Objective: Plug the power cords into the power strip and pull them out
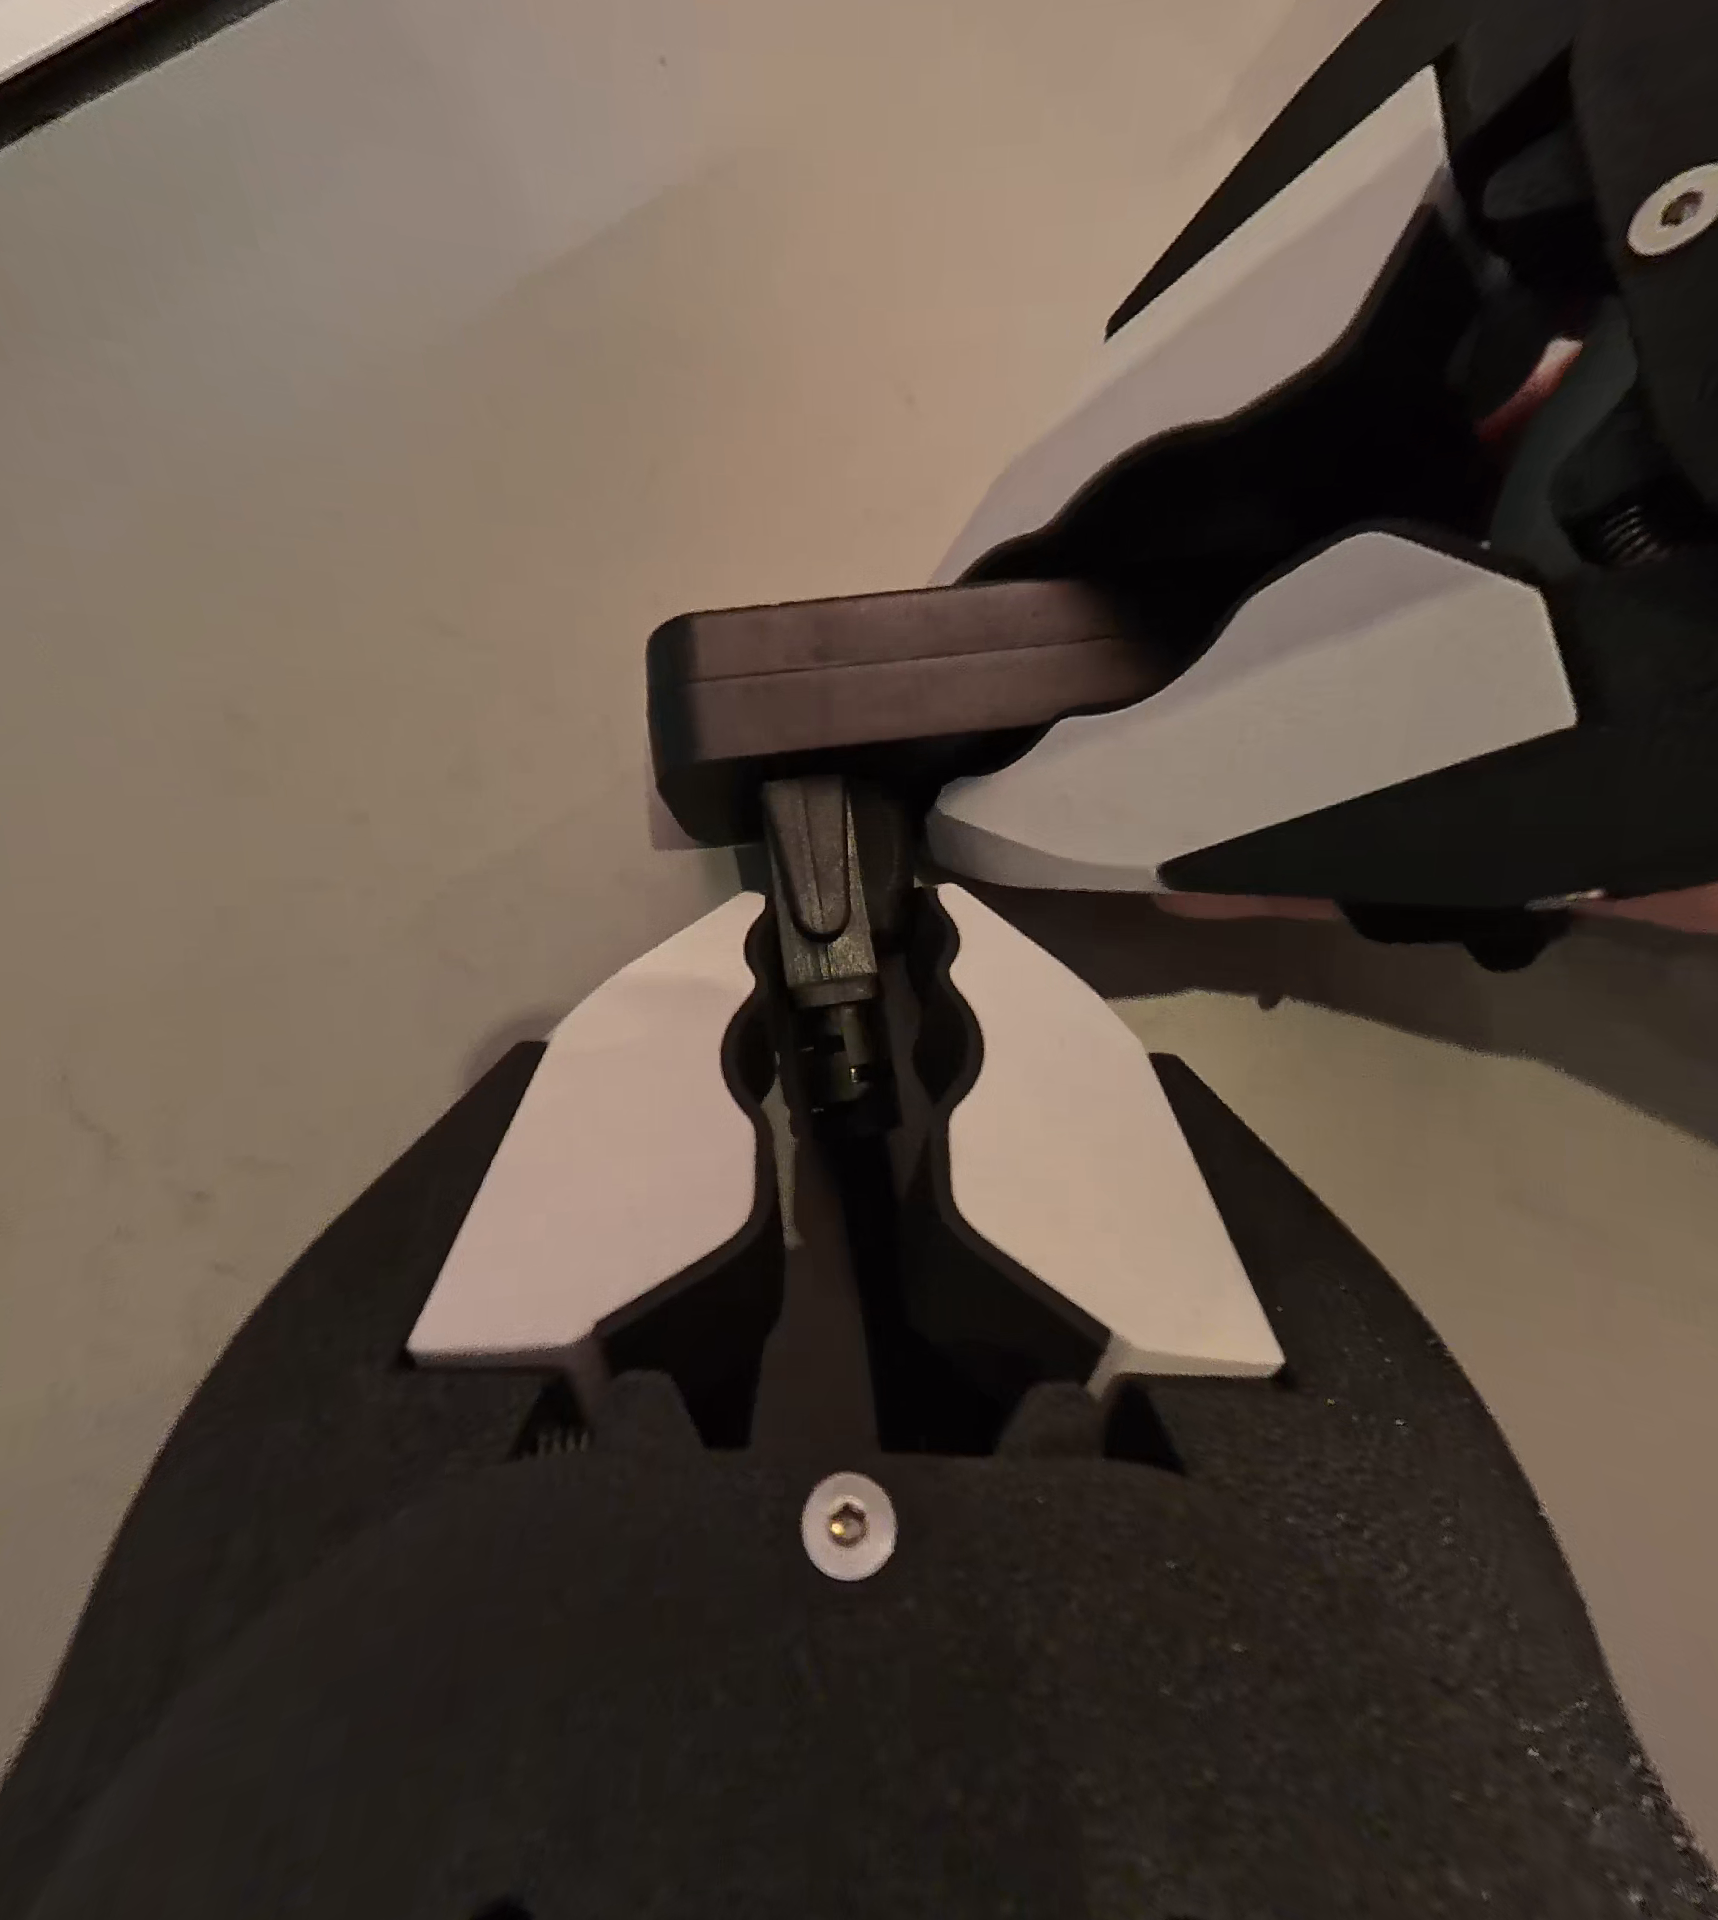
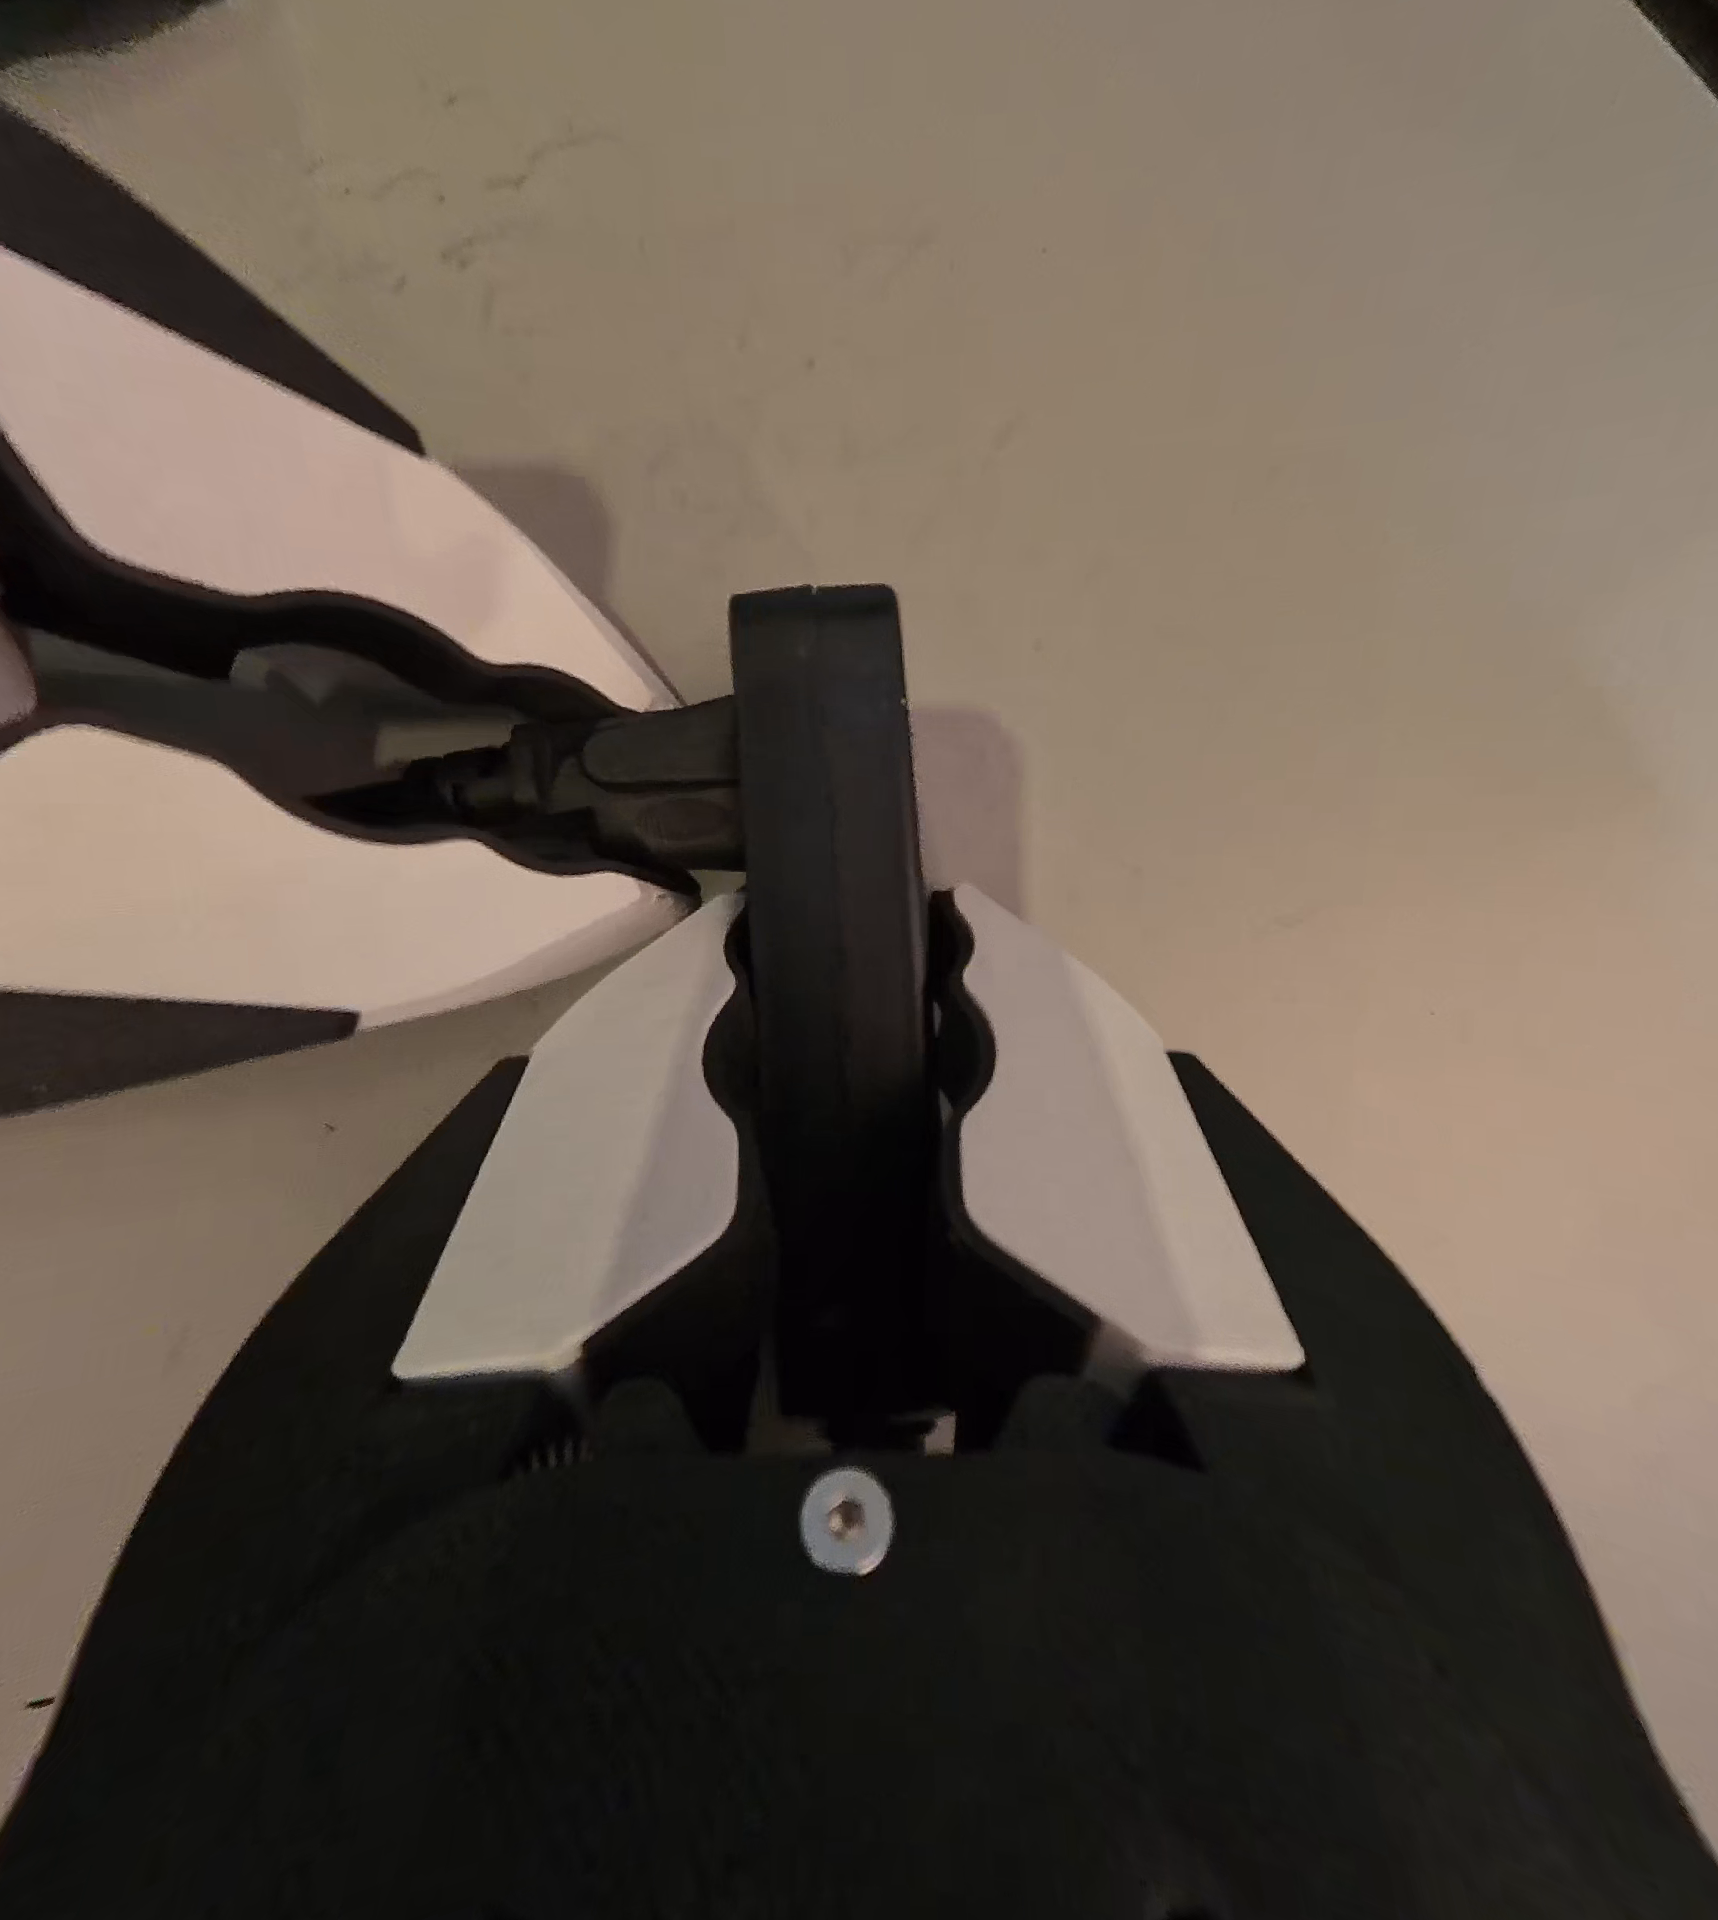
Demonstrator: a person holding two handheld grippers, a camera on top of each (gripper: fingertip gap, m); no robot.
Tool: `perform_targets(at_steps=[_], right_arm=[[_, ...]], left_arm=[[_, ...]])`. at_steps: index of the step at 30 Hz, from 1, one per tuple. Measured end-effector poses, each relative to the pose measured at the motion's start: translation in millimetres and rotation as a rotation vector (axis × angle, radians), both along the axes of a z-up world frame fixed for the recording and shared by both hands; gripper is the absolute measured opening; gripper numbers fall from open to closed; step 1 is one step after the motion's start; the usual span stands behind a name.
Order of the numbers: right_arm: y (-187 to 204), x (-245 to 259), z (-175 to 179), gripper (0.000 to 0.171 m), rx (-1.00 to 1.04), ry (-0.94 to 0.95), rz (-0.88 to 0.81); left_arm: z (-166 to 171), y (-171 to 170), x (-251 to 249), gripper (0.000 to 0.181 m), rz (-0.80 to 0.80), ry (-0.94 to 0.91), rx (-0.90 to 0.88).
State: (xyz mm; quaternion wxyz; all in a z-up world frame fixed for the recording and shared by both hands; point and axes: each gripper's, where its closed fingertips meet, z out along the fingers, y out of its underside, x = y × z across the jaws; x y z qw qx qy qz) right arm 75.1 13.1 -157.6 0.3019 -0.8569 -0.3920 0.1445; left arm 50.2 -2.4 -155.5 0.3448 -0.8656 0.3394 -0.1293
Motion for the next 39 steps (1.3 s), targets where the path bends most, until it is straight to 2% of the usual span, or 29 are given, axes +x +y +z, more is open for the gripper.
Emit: perform_targets(at_steps=[4,9,14,17,21,23,29,35,37,39], right_arm=[[-1,-2,1,0.033,-0.003,0.013,0.002],[-6,1,1,0.033,-0.013,0.026,0.104],[-11,1,1,0.034,0.001,0.046,0.163],[-10,0,2,0.033,0.016,0.058,0.138],[-8,-2,1,0.032,0.028,0.006,0.076],[-7,-2,1,0.032,0.028,-0.005,0.068],[-15,2,1,0.033,0.016,0.011,0.152],[-8,-6,1,0.033,0.048,-0.012,0.070],[-15,-5,1,0.033,0.033,0.022,0.136],[-20,-6,1,0.034,0.043,0.033,0.155]], left_arm=[[0,-1,0,0.023,0.048,0.004,-0.002],[2,-5,2,0.024,-0.127,-0.072,-0.043],[3,-9,1,0.024,-0.196,-0.116,-0.081],[3,-9,1,0.023,-0.192,-0.115,-0.081],[0,-7,0,0.022,-0.100,-0.008,0.004],[0,-6,1,0.022,-0.084,0.000,-0.008],[2,-18,-1,0.021,-0.173,-0.093,-0.077],[0,-12,-6,0.019,-0.099,0.007,-0.002],[2,-20,-7,0.021,-0.179,-0.065,-0.054],[1,-21,-8,0.020,-0.170,-0.077,-0.072]])
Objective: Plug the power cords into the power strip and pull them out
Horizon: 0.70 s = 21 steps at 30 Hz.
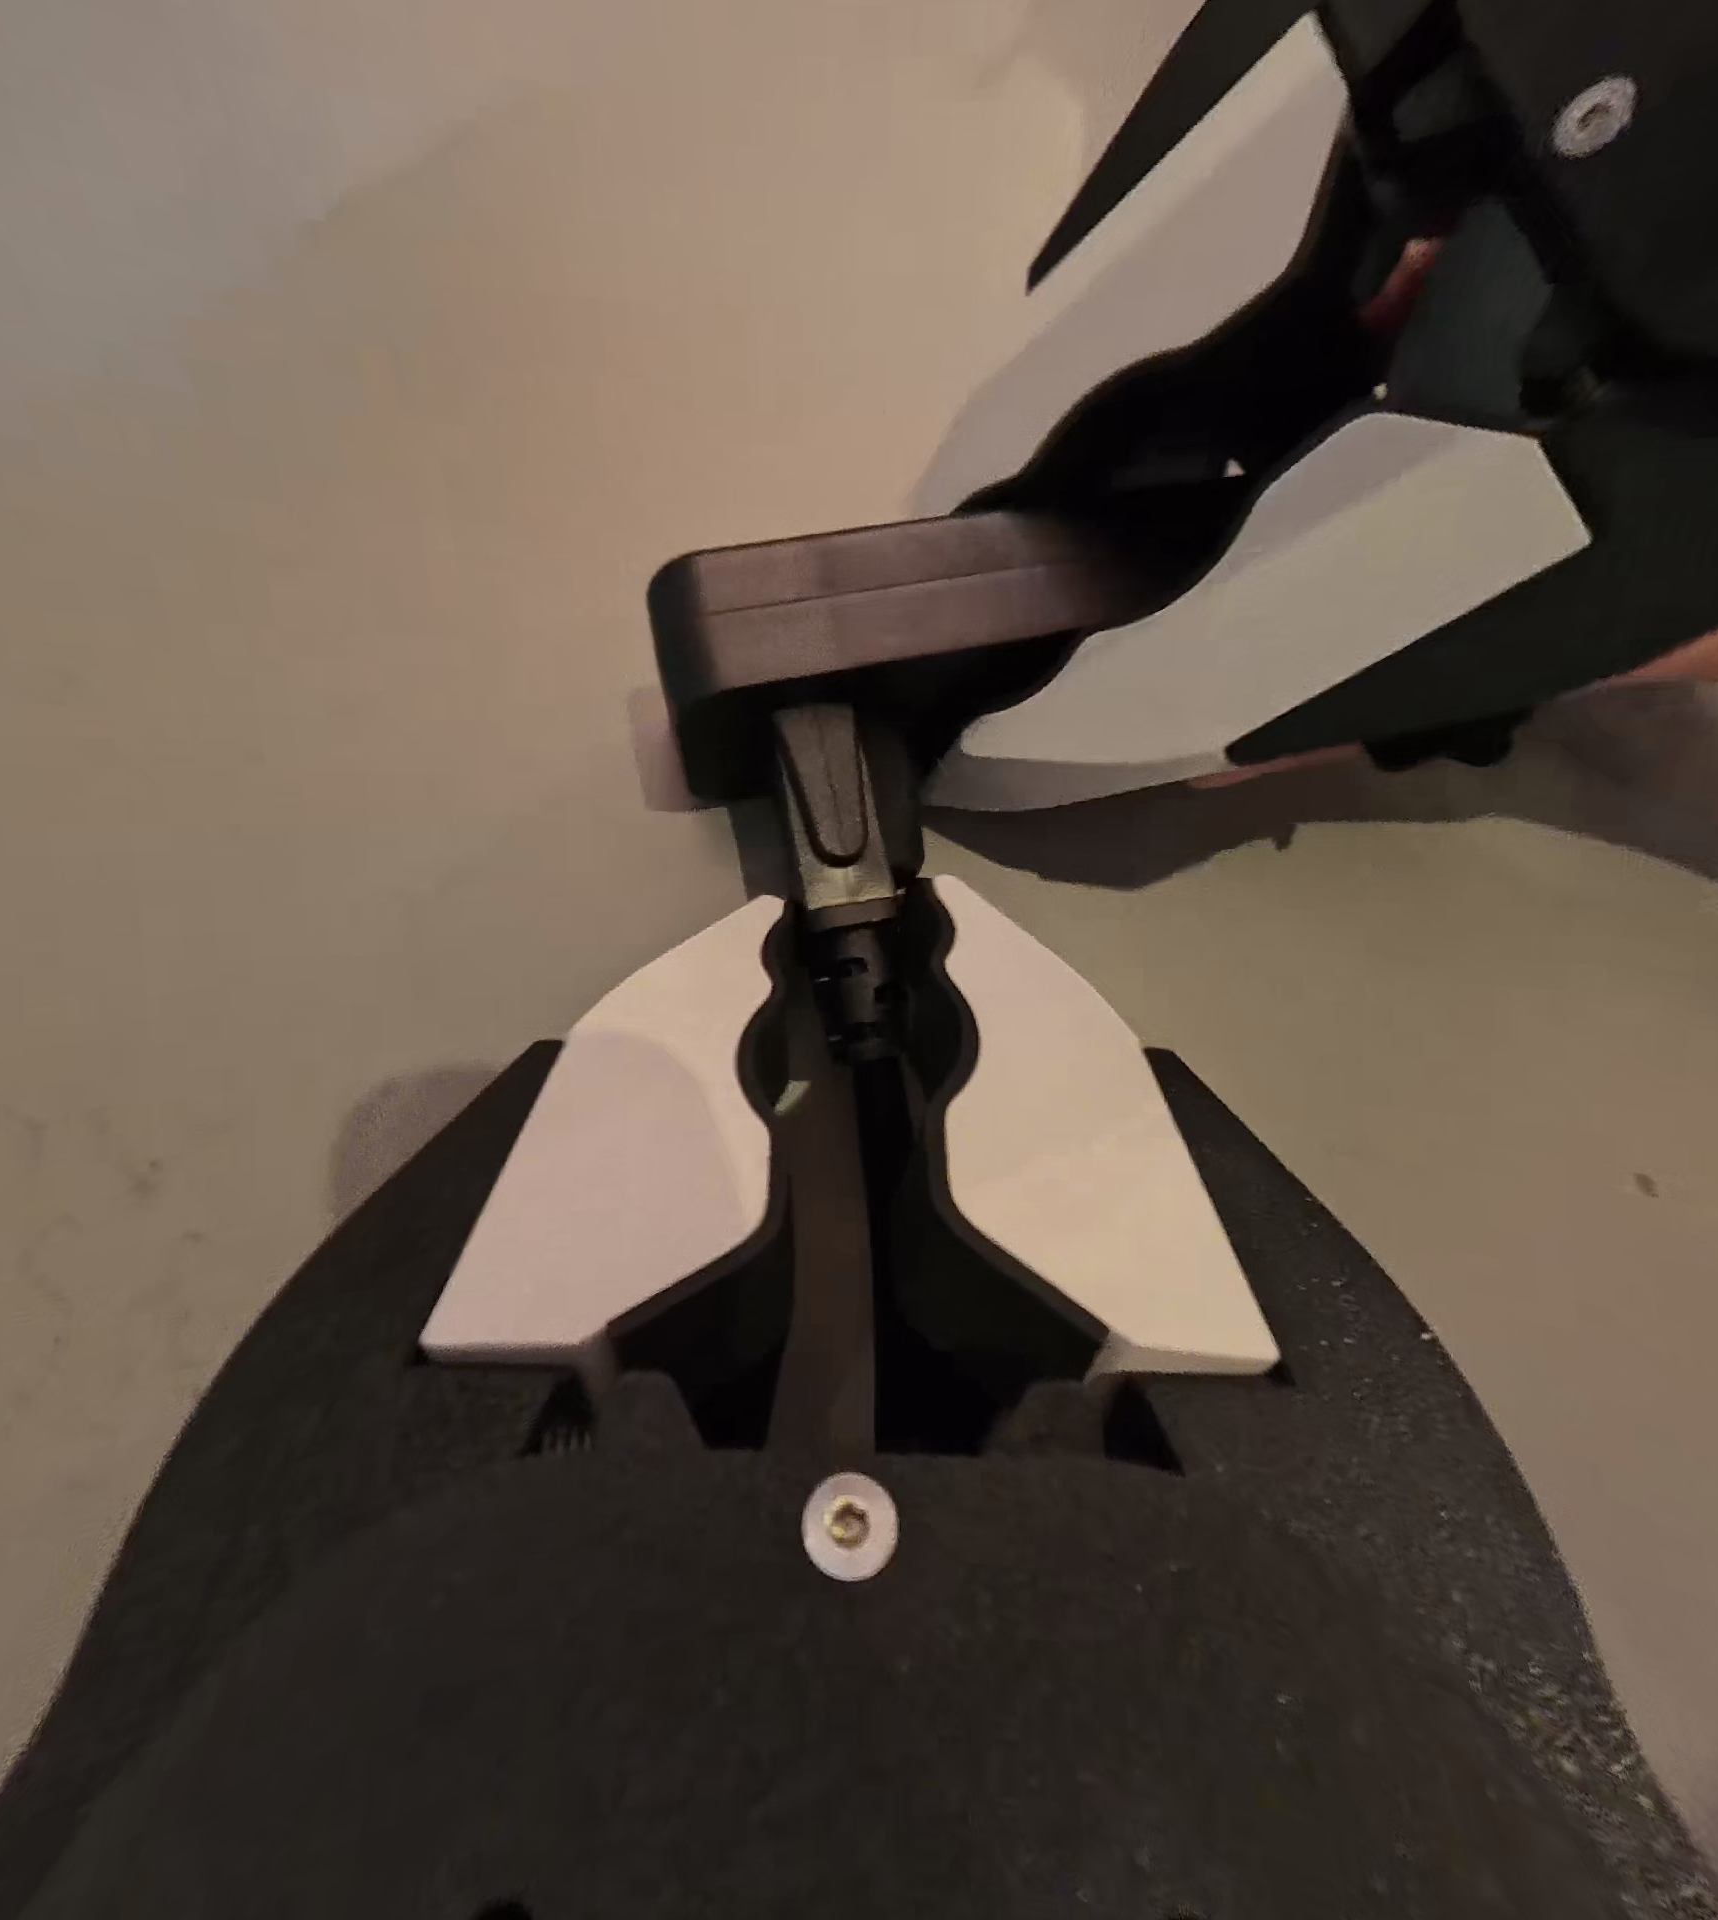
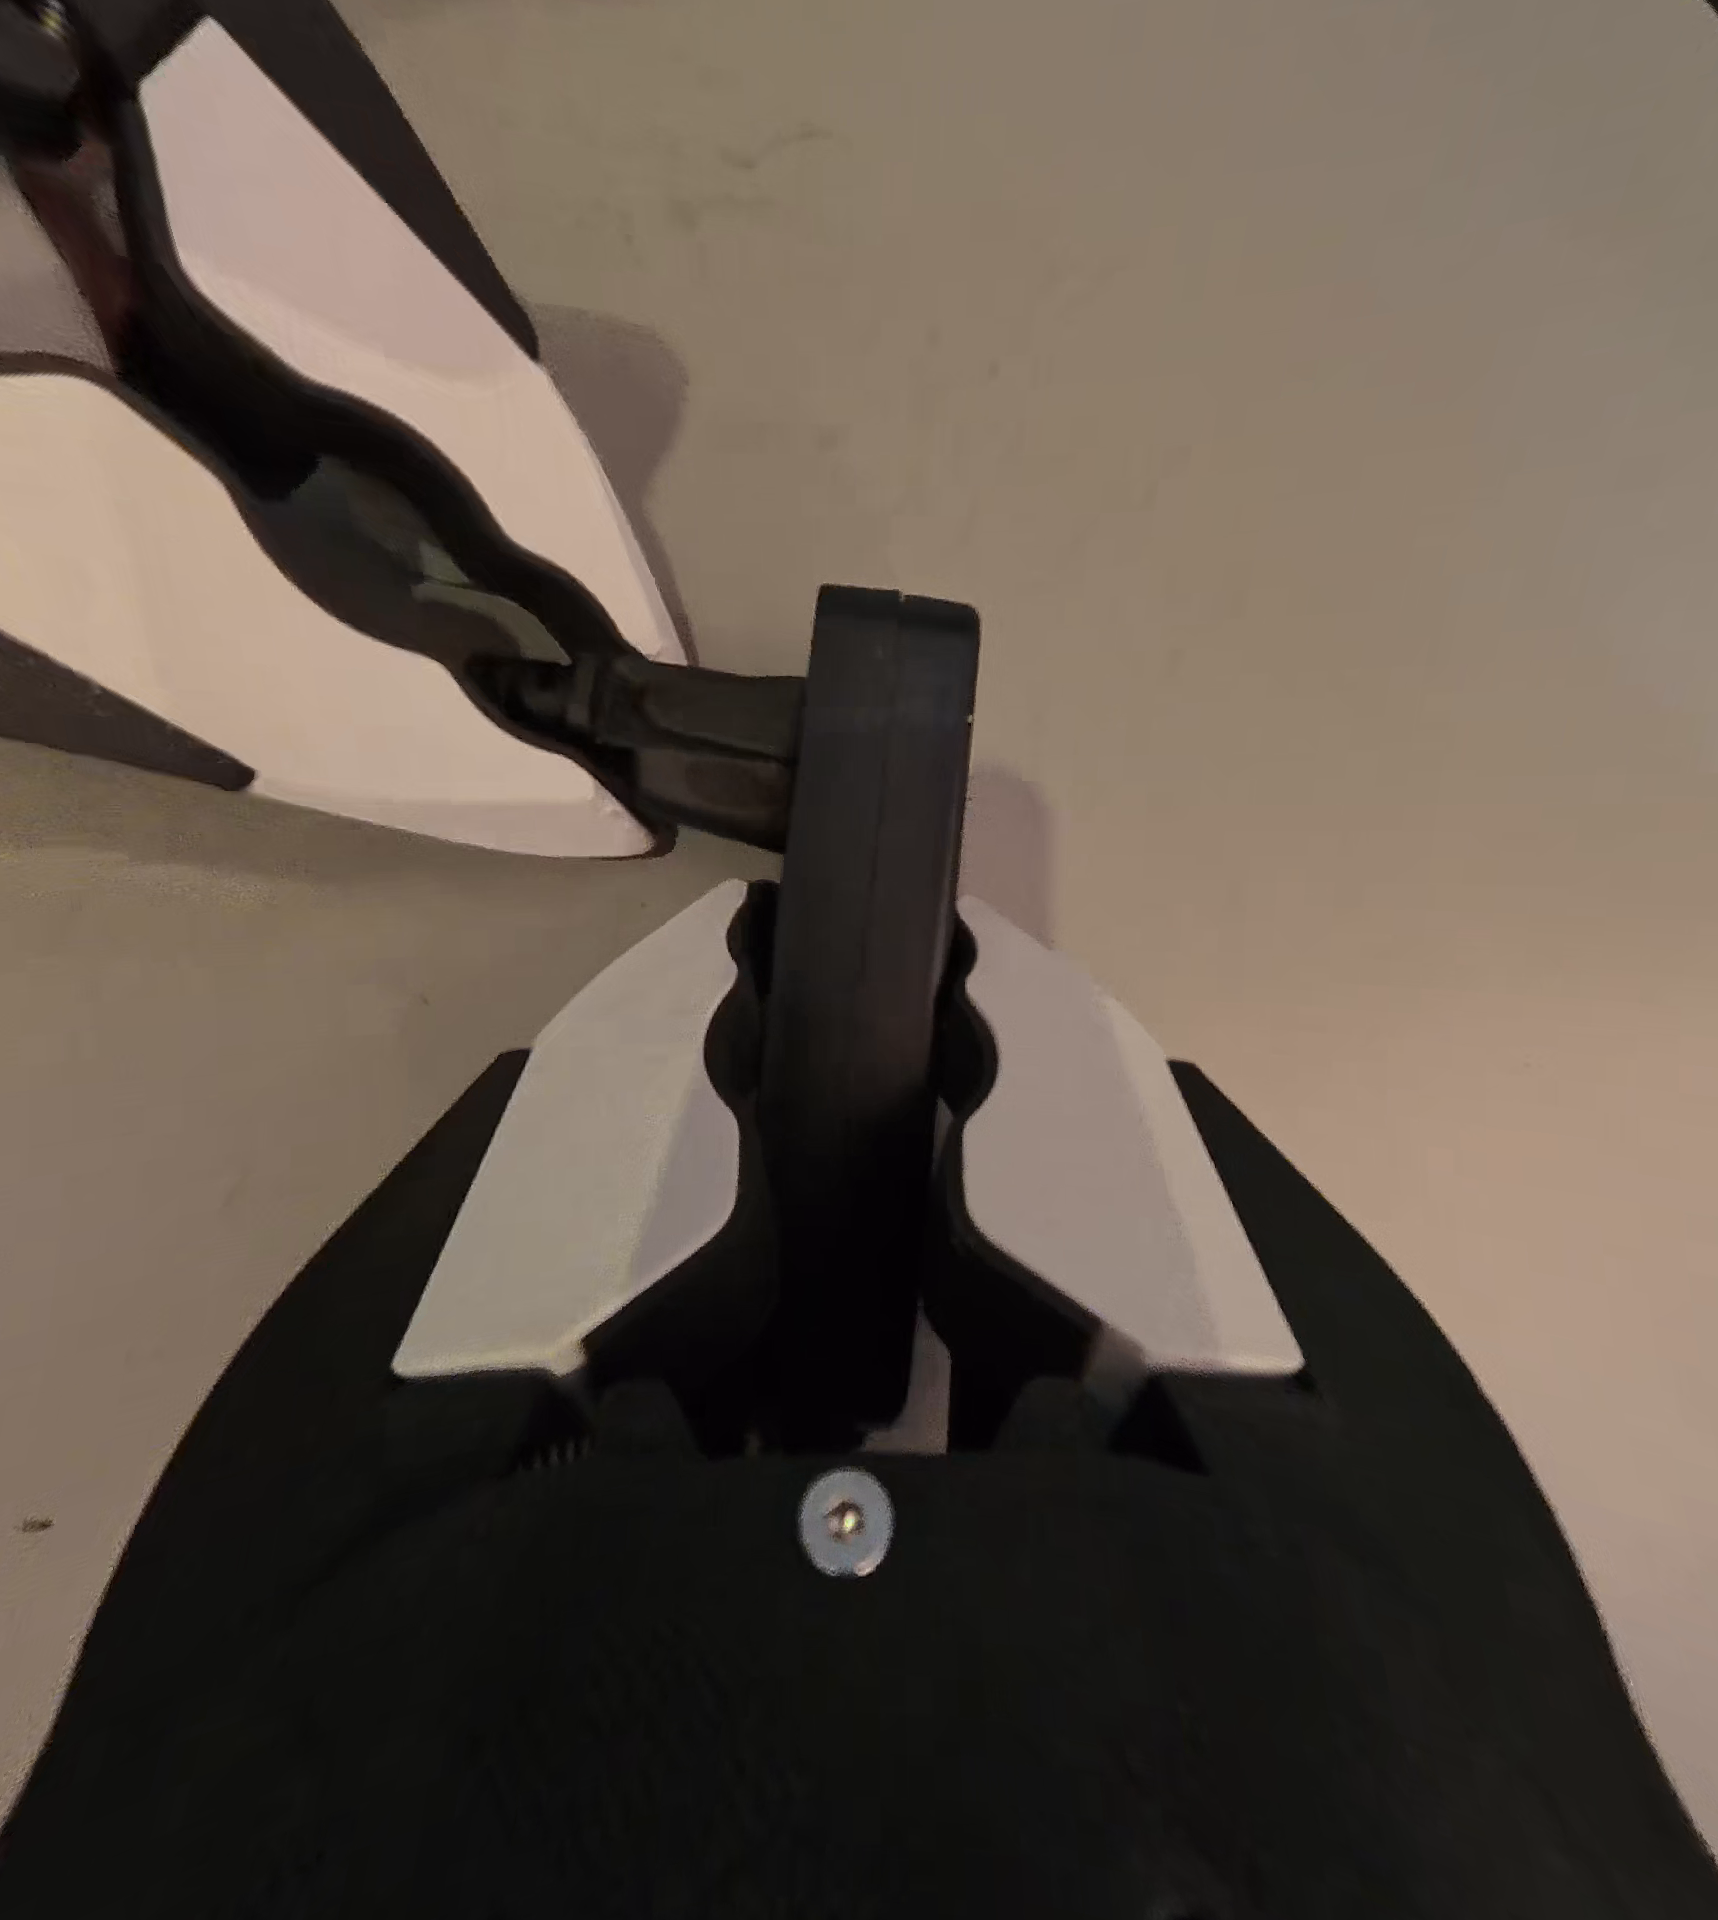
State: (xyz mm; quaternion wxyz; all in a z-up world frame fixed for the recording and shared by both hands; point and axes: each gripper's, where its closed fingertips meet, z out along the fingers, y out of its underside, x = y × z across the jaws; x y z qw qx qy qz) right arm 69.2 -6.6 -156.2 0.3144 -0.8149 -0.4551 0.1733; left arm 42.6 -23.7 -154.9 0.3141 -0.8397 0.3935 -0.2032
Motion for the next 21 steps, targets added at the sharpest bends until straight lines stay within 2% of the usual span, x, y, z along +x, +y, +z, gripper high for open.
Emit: perform_targets(at_steps=[3,5,6,7,8,10,12,14,16,18,20,21], right_arm=[[12,-4,0,0.033,0.037,-0.086,-0.070],[8,-1,0,0.033,0.052,-0.089,-0.022],[5,-1,2,0.033,0.064,-0.042,-0.017],[7,-3,4,0.033,0.100,-0.009,-0.042],[11,-4,6,0.033,0.165,-0.046,-0.063],[17,-5,14,0.032,0.310,-0.114,-0.051],[14,-2,39,0.031,0.478,-0.033,-0.053],[7,-1,63,0.031,0.616,0.066,-0.059],[2,-4,69,0.030,0.700,0.055,-0.035],[-2,-7,69,0.031,0.771,0.030,-0.017],[-4,-8,73,0.031,0.814,0.055,-0.026],[-4,-8,76,0.031,0.835,0.056,-0.025]], left_arm=[[-2,13,-4,0.018,0.108,0.116,0.096],[1,4,-3,0.020,0.031,0.037,0.048],[5,4,-2,0.020,0.037,-0.047,-0.004],[5,6,-3,0.020,0.069,-0.051,-0.021],[3,9,-4,0.019,0.105,0.012,0.018],[8,12,-6,0.019,0.080,0.113,0.175],[36,8,1,0.021,0.039,-0.050,0.283],[54,-1,7,0.026,0.014,-0.258,0.181],[67,1,8,0.049,0.018,-0.426,0.063],[85,-3,9,0.052,-0.050,-0.615,-0.025],[78,-2,7,0.042,-0.048,-0.622,-0.114],[73,-3,7,0.047,-0.066,-0.613,-0.141]])
